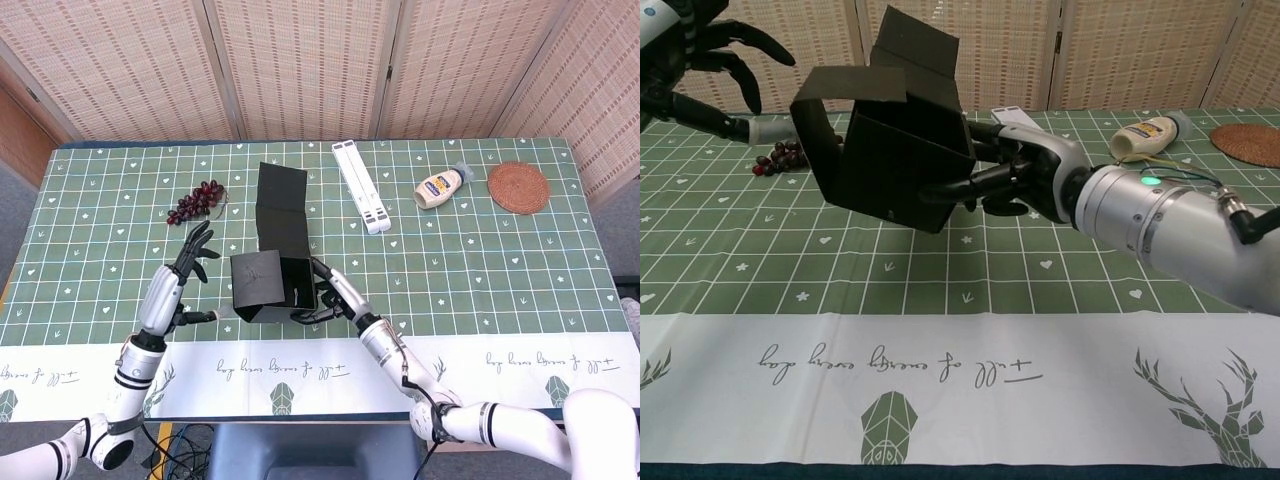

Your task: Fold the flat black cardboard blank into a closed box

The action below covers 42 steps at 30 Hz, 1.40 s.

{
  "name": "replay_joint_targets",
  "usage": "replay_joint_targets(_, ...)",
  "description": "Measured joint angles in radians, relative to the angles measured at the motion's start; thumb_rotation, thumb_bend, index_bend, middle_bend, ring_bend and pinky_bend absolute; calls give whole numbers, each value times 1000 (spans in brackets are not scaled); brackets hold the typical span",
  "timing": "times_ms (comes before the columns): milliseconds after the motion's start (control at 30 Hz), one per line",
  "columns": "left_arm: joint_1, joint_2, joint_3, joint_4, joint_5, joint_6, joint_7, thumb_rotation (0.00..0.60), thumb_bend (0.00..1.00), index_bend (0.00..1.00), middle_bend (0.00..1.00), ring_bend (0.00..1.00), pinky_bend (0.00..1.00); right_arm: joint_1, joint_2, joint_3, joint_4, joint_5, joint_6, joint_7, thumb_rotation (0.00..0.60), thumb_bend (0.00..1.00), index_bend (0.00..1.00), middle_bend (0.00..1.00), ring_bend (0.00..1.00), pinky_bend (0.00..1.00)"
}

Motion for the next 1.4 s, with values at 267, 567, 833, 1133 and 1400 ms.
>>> replay_joint_targets(267, -41, -4, 28, 107, 120, 52, 54, 600, 99, 279, 166, 440, 556, 23, 20, -4, -12, 22, -39, -56, 600, 211, 192, 334, 704, 1000)
replay_joint_targets(567, -82, -19, 48, 209, 159, 87, 105, 600, 99, 332, 279, 546, 556, 37, 24, -15, -14, 22, -52, -85, 600, 212, 192, 337, 705, 1000)
replay_joint_targets(833, -84, -11, 79, 230, 162, 97, 124, 600, 99, 329, 279, 545, 557, 39, 33, -16, -22, 15, -57, -86, 600, 212, 192, 337, 705, 1000)
replay_joint_targets(1133, -94, 3, 124, 247, 190, 101, 119, 600, 99, 373, 283, 568, 557, 46, 24, -26, -6, 7, -50, -116, 600, 214, 192, 337, 705, 1000)
replay_joint_targets(1400, -109, -53, 154, 336, 199, 87, 98, 600, 99, 391, 309, 610, 557, 69, 4, -29, 18, 27, -67, -148, 600, 214, 192, 337, 705, 1000)
